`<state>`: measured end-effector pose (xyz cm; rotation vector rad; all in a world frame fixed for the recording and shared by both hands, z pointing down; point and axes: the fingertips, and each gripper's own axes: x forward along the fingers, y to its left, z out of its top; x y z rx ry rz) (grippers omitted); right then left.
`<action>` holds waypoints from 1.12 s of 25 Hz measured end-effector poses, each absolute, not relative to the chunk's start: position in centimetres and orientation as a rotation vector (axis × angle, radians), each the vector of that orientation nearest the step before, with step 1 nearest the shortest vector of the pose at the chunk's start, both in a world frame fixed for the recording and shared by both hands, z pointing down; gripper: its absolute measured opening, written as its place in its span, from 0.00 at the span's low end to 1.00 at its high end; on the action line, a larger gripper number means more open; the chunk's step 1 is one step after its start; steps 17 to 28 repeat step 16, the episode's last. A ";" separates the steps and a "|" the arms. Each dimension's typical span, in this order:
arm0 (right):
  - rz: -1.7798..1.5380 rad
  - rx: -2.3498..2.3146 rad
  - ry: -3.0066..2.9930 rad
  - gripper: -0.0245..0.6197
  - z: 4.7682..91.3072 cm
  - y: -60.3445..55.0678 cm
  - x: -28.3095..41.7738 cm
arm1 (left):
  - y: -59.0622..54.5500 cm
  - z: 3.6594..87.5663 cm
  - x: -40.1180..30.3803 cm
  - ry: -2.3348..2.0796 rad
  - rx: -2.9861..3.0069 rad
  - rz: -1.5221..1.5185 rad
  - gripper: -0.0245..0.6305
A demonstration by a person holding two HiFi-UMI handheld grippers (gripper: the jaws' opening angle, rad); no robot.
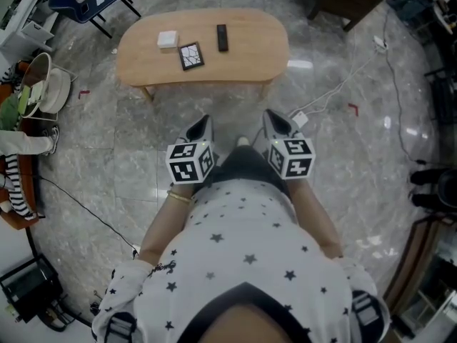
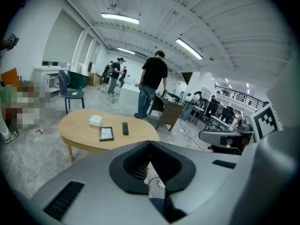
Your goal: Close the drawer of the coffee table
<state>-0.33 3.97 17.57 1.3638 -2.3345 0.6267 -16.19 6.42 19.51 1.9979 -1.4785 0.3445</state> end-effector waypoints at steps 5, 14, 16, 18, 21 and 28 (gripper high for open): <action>0.638 1.366 -2.344 0.05 17.5 4.3 -0.6 | 6.4 19.3 -16.2 -1.469 1.997 0.333 0.05; 0.627 1.351 -2.355 0.05 17.5 4.3 -1.0 | 6.3 19.3 -16.2 -1.463 1.991 0.328 0.05; 0.623 1.349 -2.357 0.05 17.5 4.4 -1.1 | 6.3 19.4 -16.3 -1.462 1.989 0.324 0.05; 0.623 1.349 -2.357 0.05 17.5 4.4 -1.1 | 6.3 19.4 -16.3 -1.462 1.989 0.324 0.05; 0.623 1.349 -2.357 0.05 17.5 4.4 -1.1 | 6.3 19.4 -16.3 -1.462 1.989 0.324 0.05; 0.623 1.349 -2.357 0.05 17.5 4.4 -1.1 | 6.3 19.4 -16.3 -1.462 1.989 0.324 0.05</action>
